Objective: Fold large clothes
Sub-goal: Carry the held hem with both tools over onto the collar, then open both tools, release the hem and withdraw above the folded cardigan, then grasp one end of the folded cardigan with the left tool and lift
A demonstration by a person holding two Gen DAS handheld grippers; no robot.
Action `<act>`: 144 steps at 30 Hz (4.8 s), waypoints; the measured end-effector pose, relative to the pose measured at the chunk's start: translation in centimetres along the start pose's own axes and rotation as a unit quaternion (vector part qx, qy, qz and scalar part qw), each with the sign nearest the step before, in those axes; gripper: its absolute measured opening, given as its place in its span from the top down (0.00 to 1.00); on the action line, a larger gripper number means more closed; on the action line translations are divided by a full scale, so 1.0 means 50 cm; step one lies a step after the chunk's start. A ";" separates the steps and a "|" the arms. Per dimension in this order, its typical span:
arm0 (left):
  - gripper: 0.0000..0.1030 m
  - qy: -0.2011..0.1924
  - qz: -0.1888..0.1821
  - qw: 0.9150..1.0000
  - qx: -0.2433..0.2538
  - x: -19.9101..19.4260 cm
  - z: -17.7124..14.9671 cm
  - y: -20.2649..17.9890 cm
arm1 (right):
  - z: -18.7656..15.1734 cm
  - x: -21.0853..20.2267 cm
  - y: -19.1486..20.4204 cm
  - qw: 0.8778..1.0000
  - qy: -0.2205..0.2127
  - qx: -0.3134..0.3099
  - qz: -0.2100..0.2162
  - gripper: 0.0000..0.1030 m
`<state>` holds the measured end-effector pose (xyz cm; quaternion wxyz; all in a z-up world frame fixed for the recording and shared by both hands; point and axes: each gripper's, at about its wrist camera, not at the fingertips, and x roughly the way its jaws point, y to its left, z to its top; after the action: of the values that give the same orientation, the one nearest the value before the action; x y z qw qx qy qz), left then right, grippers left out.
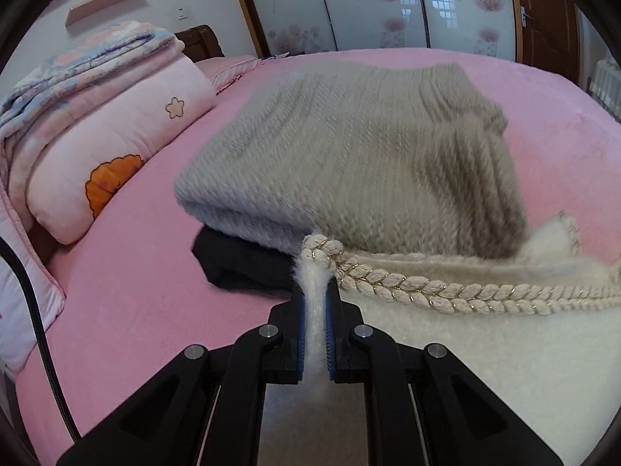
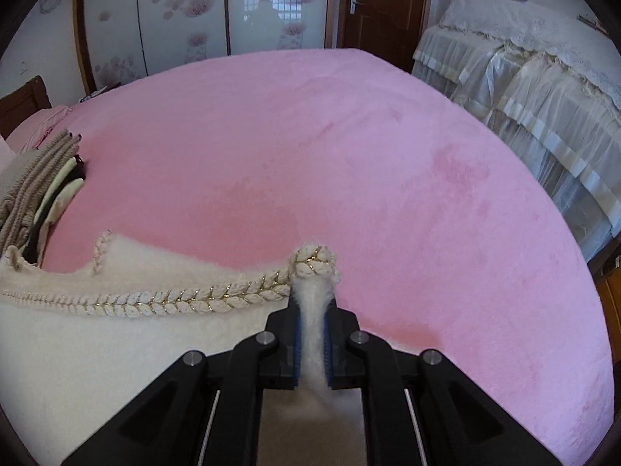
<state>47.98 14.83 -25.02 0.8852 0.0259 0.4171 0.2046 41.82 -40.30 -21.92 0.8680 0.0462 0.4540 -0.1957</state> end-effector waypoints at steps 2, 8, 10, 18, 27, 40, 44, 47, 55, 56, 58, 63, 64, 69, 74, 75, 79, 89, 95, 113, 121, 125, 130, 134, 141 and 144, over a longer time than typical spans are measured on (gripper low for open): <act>0.94 -0.001 0.001 1.000 0.006 0.012 -0.007 -0.011 | -0.010 0.020 -0.002 1.000 0.008 0.002 0.001 0.93; 0.93 0.009 -0.018 1.000 -0.003 0.034 -0.012 -0.010 | -0.009 0.038 -0.018 0.999 0.021 0.025 0.015 0.88; 0.92 0.017 -0.028 0.999 -0.001 0.034 -0.010 -0.008 | -0.008 0.031 -0.016 1.000 0.021 0.021 0.004 0.81; 0.77 0.059 -0.118 0.991 -0.030 -0.074 -0.004 0.057 | -0.020 -0.139 0.009 0.999 -0.028 0.002 0.017 0.70; 0.51 -0.007 -0.176 0.984 -0.004 -0.307 -0.072 0.015 | -0.107 -0.322 0.199 0.986 -0.044 -0.061 0.148 0.70; 0.43 0.009 -0.117 0.992 0.040 -0.223 -0.242 -0.078 | -0.231 -0.203 0.191 0.994 -0.036 -0.082 0.067 0.73; 0.41 0.014 -0.094 0.995 0.032 -0.197 -0.250 -0.013 | -0.241 -0.194 0.061 0.998 -0.041 -0.047 -0.022 0.62; 0.40 0.019 -0.080 0.996 0.019 -0.173 -0.250 0.040 | -0.260 -0.184 -0.047 0.999 -0.034 -0.006 -0.001 0.65; 0.40 0.008 -0.082 0.996 0.040 -0.169 -0.255 0.059 | -0.278 -0.200 -0.067 0.999 -0.039 -0.035 -0.005 0.87; 0.40 0.011 -0.083 0.996 0.039 -0.170 -0.255 0.057 | -0.278 -0.198 -0.067 0.999 -0.038 -0.032 -0.004 0.87; 0.40 0.021 -0.082 0.996 0.038 -0.168 -0.249 0.056 | -0.275 -0.201 -0.070 0.999 -0.033 -0.021 0.000 0.86; 0.40 0.079 -0.096 0.991 0.038 -0.186 -0.233 0.060 | -0.266 -0.236 -0.064 1.000 -0.011 -0.007 0.009 0.70; 0.40 0.091 -0.102 0.990 0.035 -0.193 -0.232 0.063 | -0.265 -0.252 -0.061 1.000 -0.009 -0.005 0.010 0.67; 0.40 0.139 -0.126 0.982 0.011 -0.249 -0.232 0.086 | -0.261 -0.338 -0.046 0.999 -0.008 -0.001 0.036 0.61; 0.40 0.130 -0.135 0.982 0.011 -0.344 -0.227 0.106 | -0.261 -0.423 -0.026 0.998 -0.010 -0.005 0.068 0.57; 0.40 0.127 -0.138 0.982 0.010 -0.363 -0.227 0.109 | -0.262 -0.444 -0.020 0.997 -0.014 -0.009 0.072 0.57; 0.40 0.117 -0.145 0.982 0.013 -0.439 -0.231 0.121 | -0.267 -0.508 -0.003 0.996 -0.026 -0.018 0.080 0.55; 0.40 0.095 -0.173 0.980 0.008 -0.582 -0.271 0.145 | -0.294 -0.627 0.033 0.992 -0.043 -0.020 0.118 0.54; 0.40 0.104 -0.210 0.972 -0.034 -0.593 -0.324 0.163 | -0.323 -0.656 0.051 0.989 -0.063 -0.009 0.131 0.49; 0.40 0.138 -0.305 0.927 -0.171 -0.357 -0.475 0.144 | -0.464 -0.502 0.139 0.990 -0.063 0.031 0.120 0.43; 0.40 0.124 -0.325 0.912 -0.218 -0.243 -0.459 0.111 | -0.454 -0.458 0.192 0.990 -0.080 -0.002 0.115 0.43; 0.40 0.101 -0.334 0.910 -0.223 -0.217 -0.444 0.101 | -0.441 -0.442 0.213 0.989 -0.090 -0.016 0.116 0.43; 0.39 0.088 -0.342 0.903 -0.244 -0.183 -0.414 0.095 | -0.428 -0.418 0.226 0.989 -0.091 -0.016 0.116 0.43; 0.39 0.078 -0.342 0.900 -0.260 -0.163 -0.394 0.099 | -0.418 -0.402 0.231 0.989 -0.092 -0.018 0.115 0.43; 0.52 0.056 -0.318 0.896 -0.306 -0.153 -0.377 0.098 | -0.380 -0.372 0.248 0.988 -0.109 -0.034 0.105 0.44; 0.65 0.051 -0.311 0.894 -0.318 -0.156 -0.377 0.110 | -0.358 -0.354 0.267 0.987 -0.116 -0.051 0.101 0.54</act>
<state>27.58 14.53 -30.42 0.8419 -0.3987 0.3611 0.0420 24.08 -18.15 -19.40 0.9315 0.0241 0.3523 -0.0874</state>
